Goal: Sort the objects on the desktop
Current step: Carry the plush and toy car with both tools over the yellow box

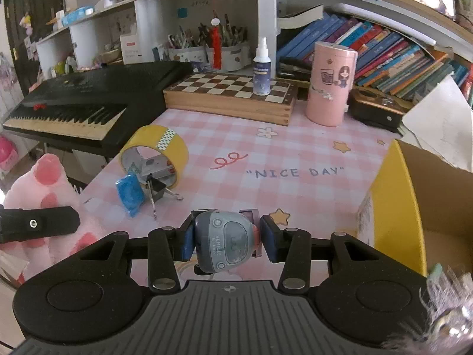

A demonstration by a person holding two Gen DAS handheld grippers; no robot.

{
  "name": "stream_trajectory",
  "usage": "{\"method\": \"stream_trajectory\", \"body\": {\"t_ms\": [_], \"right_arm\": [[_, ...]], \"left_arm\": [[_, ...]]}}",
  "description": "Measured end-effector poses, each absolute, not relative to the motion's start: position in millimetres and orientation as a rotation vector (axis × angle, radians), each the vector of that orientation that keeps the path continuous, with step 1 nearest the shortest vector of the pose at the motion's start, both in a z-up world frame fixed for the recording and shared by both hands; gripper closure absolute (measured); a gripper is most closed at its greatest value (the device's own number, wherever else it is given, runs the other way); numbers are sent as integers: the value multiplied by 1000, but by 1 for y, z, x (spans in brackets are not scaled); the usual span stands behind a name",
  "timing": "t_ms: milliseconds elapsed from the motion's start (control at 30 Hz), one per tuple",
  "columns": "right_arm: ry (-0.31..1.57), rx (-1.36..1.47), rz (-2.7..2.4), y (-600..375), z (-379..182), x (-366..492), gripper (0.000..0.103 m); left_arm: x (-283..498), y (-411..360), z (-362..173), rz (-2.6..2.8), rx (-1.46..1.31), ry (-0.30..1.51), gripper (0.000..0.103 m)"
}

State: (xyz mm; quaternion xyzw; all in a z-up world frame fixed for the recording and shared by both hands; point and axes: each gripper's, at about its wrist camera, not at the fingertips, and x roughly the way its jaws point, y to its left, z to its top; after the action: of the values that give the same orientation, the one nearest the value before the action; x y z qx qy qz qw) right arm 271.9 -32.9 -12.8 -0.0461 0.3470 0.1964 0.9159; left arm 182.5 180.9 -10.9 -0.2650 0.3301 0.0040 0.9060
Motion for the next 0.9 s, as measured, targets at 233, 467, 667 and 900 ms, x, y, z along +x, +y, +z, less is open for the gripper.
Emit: {"method": "stream_trajectory", "body": {"t_ms": [233,467,667,900], "right_arm": [[672,-90,424,-39,9,231,61],[657,-71,441,-47,27,180,61],[689,-16,383,-59,27,140,61],[730,33,341,-70,21,99,61]], "left_arm": [[149,180,3,-18,-550,660,39],[110,176,13,-52,-545,638,39],[85,171,12,-89,-544,651,39],[56,162,15,-132,-522,641,39]]}}
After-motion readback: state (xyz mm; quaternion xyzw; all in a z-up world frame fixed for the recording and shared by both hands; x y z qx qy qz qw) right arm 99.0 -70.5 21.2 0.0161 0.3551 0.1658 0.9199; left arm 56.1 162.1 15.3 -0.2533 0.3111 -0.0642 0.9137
